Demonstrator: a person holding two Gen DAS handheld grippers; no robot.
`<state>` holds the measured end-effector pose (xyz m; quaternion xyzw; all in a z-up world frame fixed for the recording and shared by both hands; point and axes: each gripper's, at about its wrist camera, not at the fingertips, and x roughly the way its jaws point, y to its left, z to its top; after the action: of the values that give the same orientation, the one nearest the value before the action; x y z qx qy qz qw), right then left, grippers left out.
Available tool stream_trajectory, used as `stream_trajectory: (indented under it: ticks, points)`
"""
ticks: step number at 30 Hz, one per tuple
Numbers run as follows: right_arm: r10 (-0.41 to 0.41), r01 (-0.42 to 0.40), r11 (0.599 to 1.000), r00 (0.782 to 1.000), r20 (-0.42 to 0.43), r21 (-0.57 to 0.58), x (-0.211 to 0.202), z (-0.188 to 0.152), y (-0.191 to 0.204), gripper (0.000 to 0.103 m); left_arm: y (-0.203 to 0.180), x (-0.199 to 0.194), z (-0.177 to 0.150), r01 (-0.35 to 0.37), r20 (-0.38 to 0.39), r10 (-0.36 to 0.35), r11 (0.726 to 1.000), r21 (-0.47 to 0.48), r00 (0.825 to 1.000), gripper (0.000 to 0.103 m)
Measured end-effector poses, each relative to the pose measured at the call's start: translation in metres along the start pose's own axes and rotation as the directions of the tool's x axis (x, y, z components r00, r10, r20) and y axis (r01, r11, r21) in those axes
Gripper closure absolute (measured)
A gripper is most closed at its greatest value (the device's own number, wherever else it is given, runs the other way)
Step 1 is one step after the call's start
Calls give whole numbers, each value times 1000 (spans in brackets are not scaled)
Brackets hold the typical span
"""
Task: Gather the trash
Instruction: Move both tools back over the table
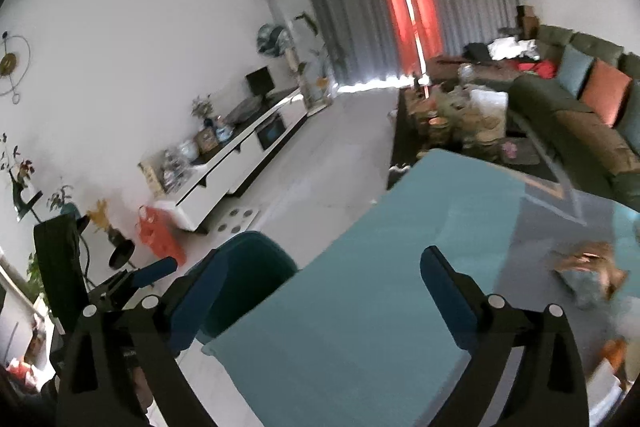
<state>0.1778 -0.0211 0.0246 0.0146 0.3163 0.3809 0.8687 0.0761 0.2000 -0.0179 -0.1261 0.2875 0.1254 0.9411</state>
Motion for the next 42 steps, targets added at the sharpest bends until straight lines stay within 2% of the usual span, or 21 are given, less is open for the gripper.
stream_trajectory:
  ticks: [6, 9, 11, 14, 16, 21, 29, 36, 42]
  points:
    - [-66, 62, 997, 995, 78, 46, -41, -16, -26, 7, -56, -18, 4, 34, 86, -42, 995, 90, 995, 5]
    - [-100, 93, 993, 989, 105, 71, -60, -30, -40, 7, -82, -26, 3, 29, 131, -46, 991, 129, 990, 5]
    - [-152, 143, 986, 981, 120, 86, -75, -40, -46, 7, -101, -33, 0, 28, 172, -57, 986, 167, 983, 5]
    - [-227, 214, 972, 963, 148, 99, -100, -57, -57, 7, -126, -40, -4, 59, 191, -98, 978, 199, 977, 5]
    - [-260, 246, 964, 953, 158, 104, -114, -65, -62, 7, -146, -43, -9, 88, 184, -131, 971, 222, 974, 5]
    - [-378, 361, 924, 908, 178, 123, -151, -89, -76, 7, -176, -48, -21, 166, 161, -208, 956, 241, 965, 5]
    - [-500, 473, 864, 845, 188, 174, -188, -118, -89, 7, -199, -42, -38, 228, 116, -265, 937, 263, 957, 5]
    - [-567, 522, 816, 807, 167, 249, -212, -144, -108, 7, -215, -35, -53, 285, 58, -313, 914, 288, 948, 5]
    - [-596, 546, 786, 794, 119, 290, -216, -159, -120, 7, -229, -29, -65, 320, 15, -341, 896, 309, 940, 5]
